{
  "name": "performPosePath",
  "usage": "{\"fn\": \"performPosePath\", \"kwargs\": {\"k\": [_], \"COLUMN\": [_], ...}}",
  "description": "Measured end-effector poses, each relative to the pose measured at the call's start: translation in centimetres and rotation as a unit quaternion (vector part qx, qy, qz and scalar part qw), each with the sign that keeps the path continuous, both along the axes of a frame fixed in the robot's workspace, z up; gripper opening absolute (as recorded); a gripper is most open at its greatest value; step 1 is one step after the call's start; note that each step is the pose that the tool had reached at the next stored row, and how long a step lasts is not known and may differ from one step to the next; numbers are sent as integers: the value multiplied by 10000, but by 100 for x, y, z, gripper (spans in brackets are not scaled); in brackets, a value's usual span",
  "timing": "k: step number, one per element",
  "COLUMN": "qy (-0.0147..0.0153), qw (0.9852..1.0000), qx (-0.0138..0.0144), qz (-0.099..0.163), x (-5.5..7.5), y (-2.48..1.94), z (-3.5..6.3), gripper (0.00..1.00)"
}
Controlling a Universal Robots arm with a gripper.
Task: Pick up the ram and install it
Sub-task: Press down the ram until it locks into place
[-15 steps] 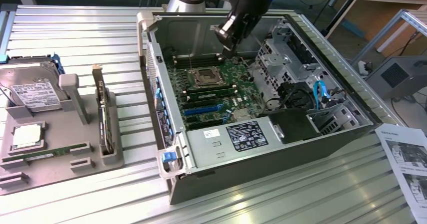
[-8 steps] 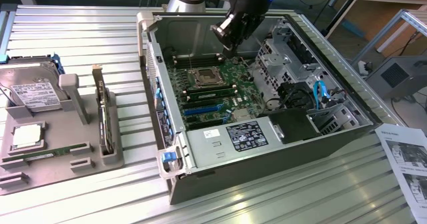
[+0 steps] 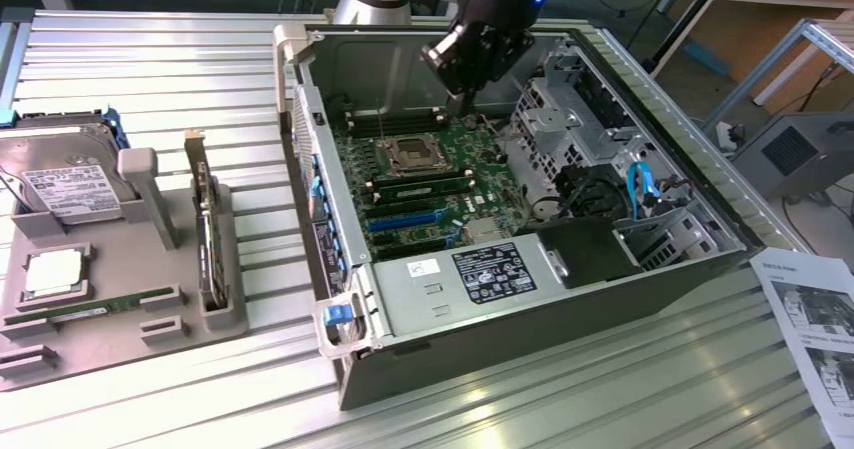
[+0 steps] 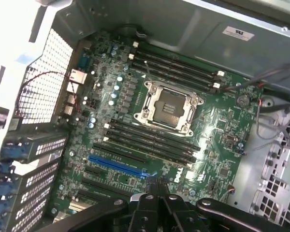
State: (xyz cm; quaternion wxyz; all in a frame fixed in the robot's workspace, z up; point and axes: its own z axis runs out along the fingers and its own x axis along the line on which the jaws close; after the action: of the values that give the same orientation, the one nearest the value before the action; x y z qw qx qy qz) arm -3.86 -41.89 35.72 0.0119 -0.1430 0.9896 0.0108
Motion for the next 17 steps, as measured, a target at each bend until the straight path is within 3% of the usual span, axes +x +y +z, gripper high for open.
{"fn": "performPosePath", "kwargs": {"k": [4,8,10,13,15,17], "qy": [0,0,0,0,0,0], "qw": [9994,9971,9952,9908,9887,9886], "qx": [0,0,0,0,0,0], "qz": [-359,-759,-980,-1356,-1497,-1505], "x": [0,0,0,0,0,0], "y": [0,0,0,0,0,0], "z": [0,0,0,0,0,0], "gripper": [11,11,11,11,11,11]}}
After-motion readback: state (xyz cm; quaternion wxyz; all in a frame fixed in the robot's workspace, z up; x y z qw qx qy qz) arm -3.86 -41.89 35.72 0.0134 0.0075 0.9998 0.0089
